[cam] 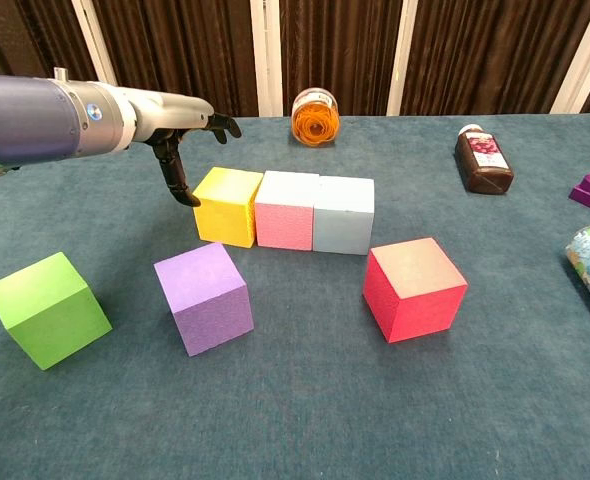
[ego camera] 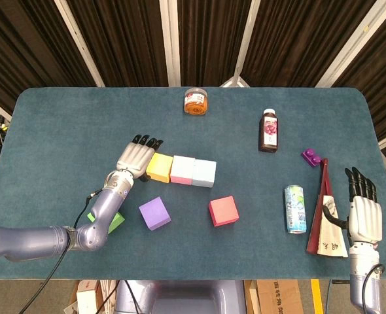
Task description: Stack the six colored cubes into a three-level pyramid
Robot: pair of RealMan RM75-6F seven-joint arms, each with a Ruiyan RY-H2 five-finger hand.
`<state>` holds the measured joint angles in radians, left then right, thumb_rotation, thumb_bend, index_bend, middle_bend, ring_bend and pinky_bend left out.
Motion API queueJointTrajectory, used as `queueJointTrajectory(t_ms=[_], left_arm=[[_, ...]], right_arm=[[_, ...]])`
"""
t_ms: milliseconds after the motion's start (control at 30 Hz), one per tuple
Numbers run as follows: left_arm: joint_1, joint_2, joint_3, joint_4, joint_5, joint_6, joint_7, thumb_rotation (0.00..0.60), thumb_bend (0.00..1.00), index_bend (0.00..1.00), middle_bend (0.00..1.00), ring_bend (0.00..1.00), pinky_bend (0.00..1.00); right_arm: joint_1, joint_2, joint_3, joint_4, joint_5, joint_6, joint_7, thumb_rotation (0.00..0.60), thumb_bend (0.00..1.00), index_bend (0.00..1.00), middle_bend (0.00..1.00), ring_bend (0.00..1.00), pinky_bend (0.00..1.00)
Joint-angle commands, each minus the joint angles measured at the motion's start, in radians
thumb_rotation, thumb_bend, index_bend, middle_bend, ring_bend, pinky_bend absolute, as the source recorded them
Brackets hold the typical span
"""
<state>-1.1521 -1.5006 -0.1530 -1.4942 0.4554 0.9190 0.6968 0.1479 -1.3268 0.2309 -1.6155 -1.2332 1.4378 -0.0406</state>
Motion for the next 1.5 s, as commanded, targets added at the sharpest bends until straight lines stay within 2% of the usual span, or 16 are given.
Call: queueJointTrajectory(t_ms=[33,1033,1500], left_arm=[[0.010,-0.010,-0.003,0.008,0.026,0.003,-0.022,0.600,0.27,0.06,0.07,0.00,0.00],[0.015,-0.183,0.001,0.193,0.159,-0.001,-0.039,0.600,0.27,0.06,0.07,0.00,0.00],[0.033,-0.218,-0.017,0.233,0.206,0.008,-0.046,0.600,0.27,0.06,0.07,0.00,0.00]], right_arm=[[0.001,-0.001,0.000,0.000,0.000,-0.002,0.001,0.600,0.28,0.07,0.02,0.00,0.00],[0.003,0.005,0.004,0.006,0.015,-0.015,0.011,0.600,0.28,0.07,0.02,0.00,0.00],[0.005,0.008,0.002,0.004,0.018,-0.021,0.010,0.600,0.28,0.07,0.02,0.00,0.00]])
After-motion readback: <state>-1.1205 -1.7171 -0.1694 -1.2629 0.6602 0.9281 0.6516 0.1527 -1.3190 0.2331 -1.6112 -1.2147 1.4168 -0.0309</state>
